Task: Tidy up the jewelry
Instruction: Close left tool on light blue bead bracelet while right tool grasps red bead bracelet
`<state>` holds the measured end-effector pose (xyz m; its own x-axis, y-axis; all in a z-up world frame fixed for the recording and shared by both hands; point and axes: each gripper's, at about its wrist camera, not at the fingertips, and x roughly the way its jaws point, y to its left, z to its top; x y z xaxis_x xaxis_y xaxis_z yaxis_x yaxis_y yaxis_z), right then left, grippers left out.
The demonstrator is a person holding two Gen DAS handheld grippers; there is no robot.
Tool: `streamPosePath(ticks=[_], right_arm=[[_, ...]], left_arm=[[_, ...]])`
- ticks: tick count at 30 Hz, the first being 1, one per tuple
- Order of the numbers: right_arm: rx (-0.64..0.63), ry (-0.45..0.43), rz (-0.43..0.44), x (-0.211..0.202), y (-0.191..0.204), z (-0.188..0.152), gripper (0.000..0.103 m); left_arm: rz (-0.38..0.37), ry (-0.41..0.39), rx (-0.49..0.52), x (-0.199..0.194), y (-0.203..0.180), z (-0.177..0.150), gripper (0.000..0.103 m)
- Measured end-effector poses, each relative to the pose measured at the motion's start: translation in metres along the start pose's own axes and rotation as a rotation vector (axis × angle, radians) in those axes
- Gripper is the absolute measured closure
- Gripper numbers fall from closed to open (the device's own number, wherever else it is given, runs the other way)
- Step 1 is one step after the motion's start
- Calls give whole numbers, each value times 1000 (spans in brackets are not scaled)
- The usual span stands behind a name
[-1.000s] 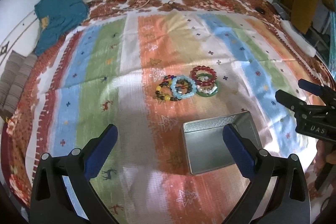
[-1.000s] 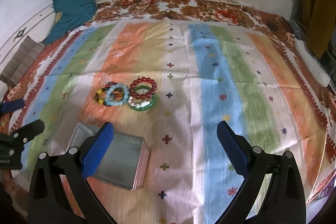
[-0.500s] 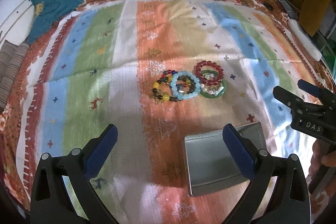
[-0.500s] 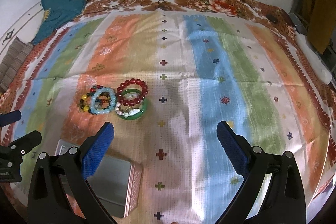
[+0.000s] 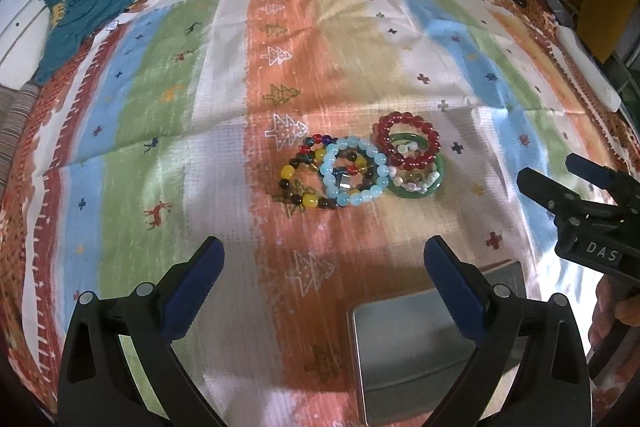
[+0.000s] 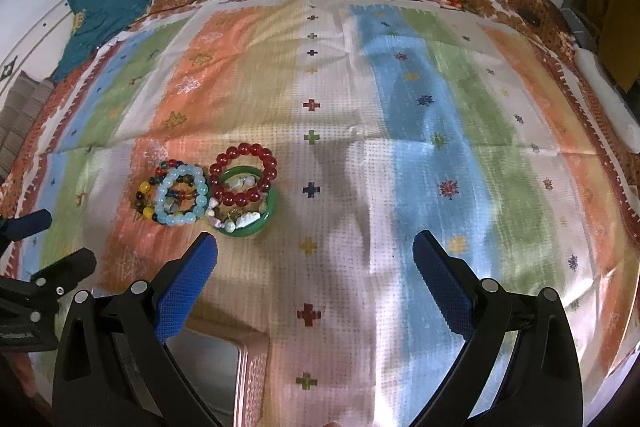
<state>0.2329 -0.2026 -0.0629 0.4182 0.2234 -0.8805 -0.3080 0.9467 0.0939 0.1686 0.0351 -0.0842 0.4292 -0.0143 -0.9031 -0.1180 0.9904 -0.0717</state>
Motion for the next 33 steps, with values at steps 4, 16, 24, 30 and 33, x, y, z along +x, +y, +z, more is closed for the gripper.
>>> streamPosePath(ticks=[4, 16, 24, 30, 33], right_arm=[[0, 7, 5, 10, 0, 5, 4], [-32, 41, -4, 31, 11, 20, 4], [-44, 60, -26, 52, 14, 32, 4], [-56, 79, -19, 68, 19, 36, 4], [-56, 99, -3, 76, 20, 38, 4]], left_arm=[[0, 14, -10, 10, 3, 6, 7], [-1, 52, -37, 36, 8, 18, 10], [1, 60, -45, 52, 12, 27, 15], [-12, 102, -40, 70, 14, 32, 27], [-25, 121, -42, 77, 16, 33, 28]])
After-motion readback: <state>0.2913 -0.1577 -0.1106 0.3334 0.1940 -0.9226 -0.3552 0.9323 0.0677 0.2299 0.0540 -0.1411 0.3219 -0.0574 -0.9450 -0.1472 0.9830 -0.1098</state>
